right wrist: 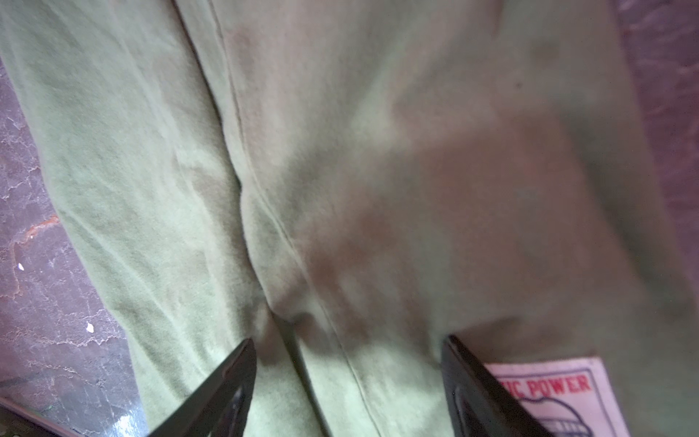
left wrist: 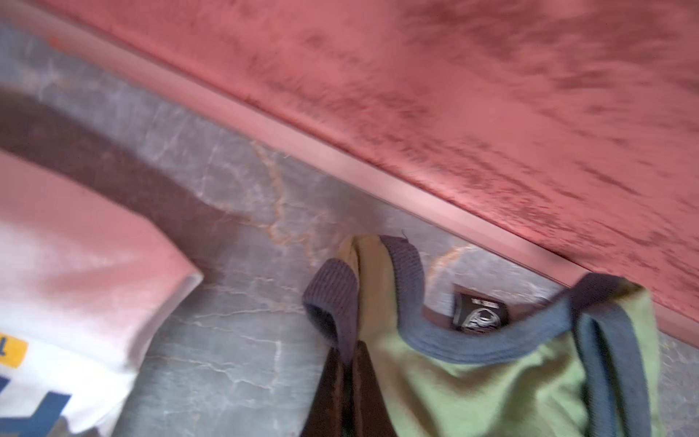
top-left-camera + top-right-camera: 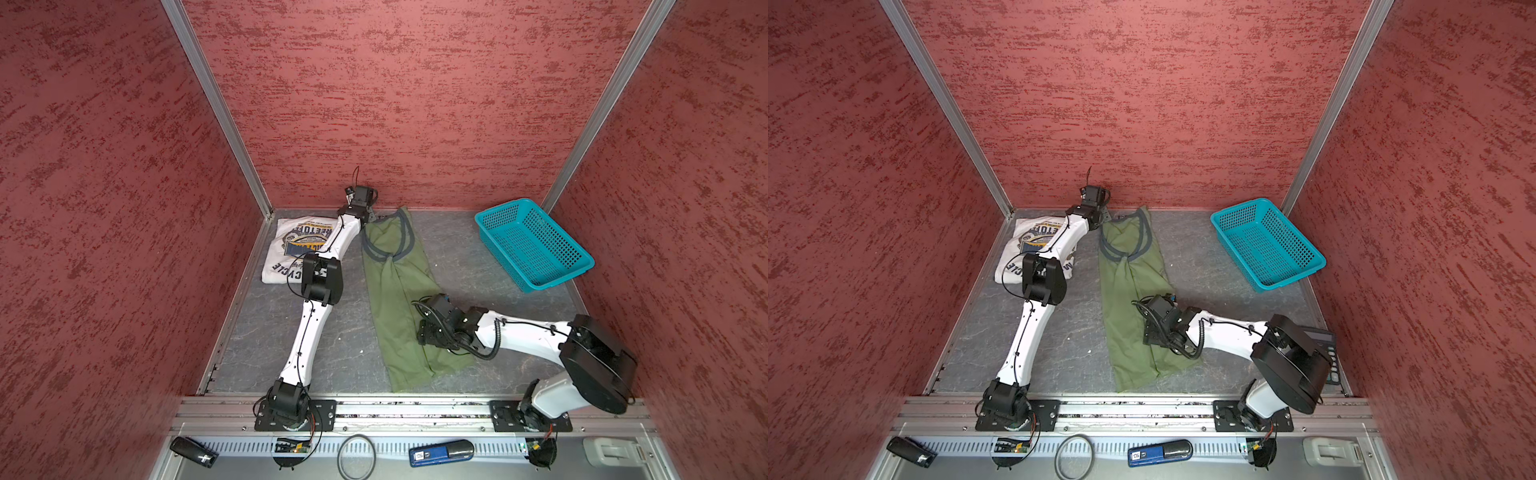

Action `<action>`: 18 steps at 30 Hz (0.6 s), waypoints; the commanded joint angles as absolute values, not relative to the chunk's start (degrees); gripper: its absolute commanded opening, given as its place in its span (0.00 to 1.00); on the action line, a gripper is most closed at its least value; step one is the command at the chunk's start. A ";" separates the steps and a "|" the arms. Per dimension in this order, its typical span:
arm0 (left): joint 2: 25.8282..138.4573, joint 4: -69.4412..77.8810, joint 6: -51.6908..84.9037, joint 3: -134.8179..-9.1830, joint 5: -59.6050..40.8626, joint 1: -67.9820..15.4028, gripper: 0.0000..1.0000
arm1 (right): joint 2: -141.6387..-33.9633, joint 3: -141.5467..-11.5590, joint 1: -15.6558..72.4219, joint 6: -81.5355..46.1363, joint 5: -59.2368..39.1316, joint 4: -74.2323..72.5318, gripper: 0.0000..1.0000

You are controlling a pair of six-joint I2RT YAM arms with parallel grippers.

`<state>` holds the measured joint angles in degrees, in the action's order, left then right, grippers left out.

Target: Fold and stack the tank tops

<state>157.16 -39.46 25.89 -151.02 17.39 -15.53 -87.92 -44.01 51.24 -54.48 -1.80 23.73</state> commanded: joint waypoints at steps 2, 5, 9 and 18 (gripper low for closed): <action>156.78 -34.97 13.27 -152.32 20.47 -18.26 0.11 | -93.43 -39.37 52.65 -57.31 -8.33 26.54 0.77; 158.33 -34.33 10.90 -153.55 18.56 -19.35 0.20 | -93.46 -39.17 52.59 -57.46 -8.35 26.46 0.77; 159.41 -33.46 9.63 -153.70 14.92 -20.15 0.40 | -93.24 -38.82 52.67 -57.72 -8.26 26.52 0.78; 155.39 -37.24 10.20 -152.19 11.61 -19.16 0.52 | -93.01 -39.22 52.64 -57.49 -7.46 27.11 0.78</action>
<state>157.18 -35.62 11.05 -152.64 13.65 -19.84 -87.92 -43.48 51.24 -54.65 -1.74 23.64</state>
